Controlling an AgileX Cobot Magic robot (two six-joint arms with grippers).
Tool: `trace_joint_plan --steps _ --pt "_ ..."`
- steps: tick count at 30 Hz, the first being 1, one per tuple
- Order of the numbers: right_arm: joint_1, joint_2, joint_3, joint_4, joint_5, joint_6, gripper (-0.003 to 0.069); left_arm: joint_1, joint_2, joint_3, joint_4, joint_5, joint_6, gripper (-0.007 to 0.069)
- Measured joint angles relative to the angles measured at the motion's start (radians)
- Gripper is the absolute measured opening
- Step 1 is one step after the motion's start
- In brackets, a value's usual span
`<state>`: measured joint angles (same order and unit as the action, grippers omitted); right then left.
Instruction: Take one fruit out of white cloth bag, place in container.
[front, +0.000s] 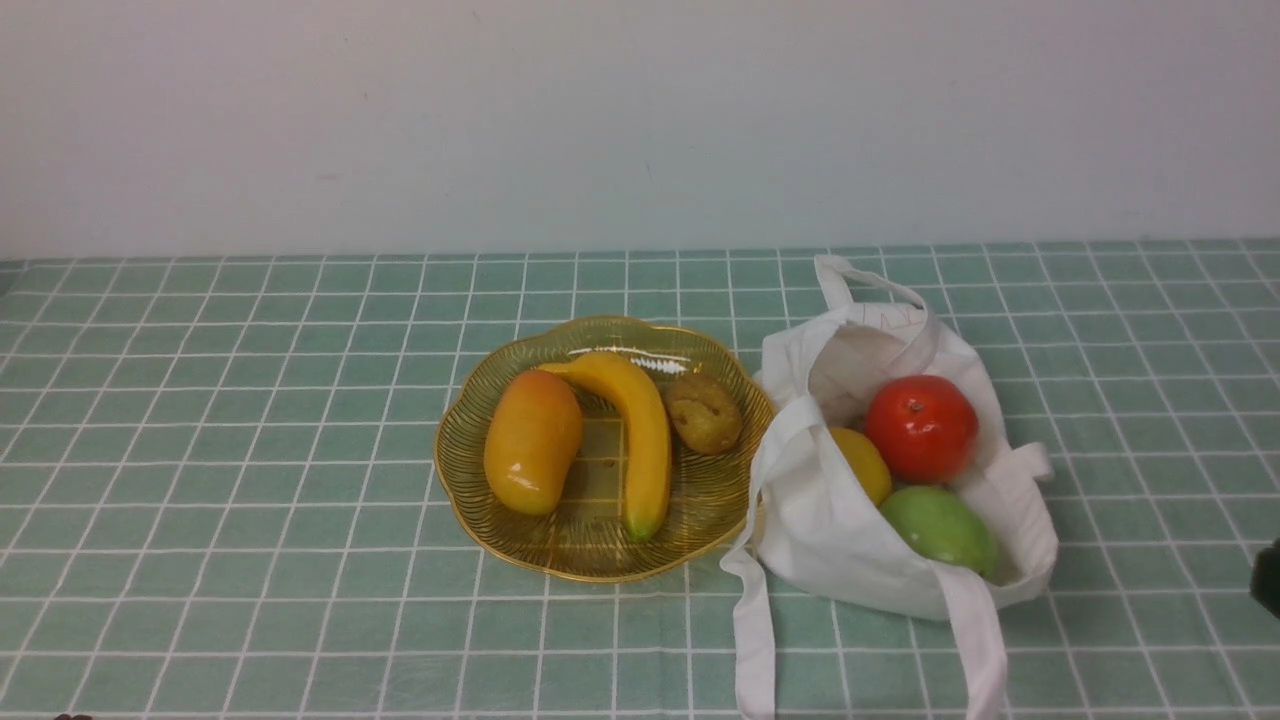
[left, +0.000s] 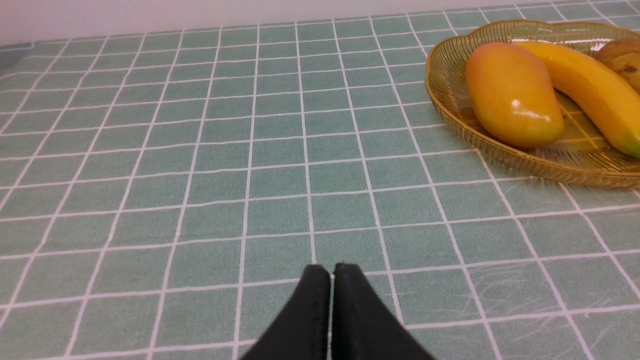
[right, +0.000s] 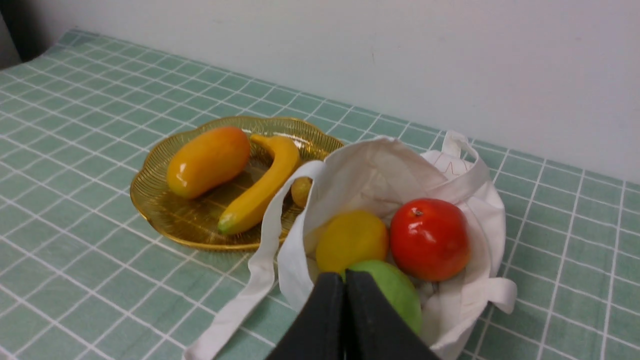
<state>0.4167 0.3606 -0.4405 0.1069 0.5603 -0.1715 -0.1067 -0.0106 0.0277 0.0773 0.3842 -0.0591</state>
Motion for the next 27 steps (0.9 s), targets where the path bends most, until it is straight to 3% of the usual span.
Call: trace_joint_plan --steps 19,27 --pt "0.000 0.000 0.000 -0.036 0.089 -0.006 -0.0014 0.000 0.000 0.000 0.000 0.000 0.000 -0.0008" --pt "0.000 -0.017 0.001 0.055 0.084 0.005 -0.0015 0.000 0.000 0.000 0.000 0.000 0.000 -0.0008"
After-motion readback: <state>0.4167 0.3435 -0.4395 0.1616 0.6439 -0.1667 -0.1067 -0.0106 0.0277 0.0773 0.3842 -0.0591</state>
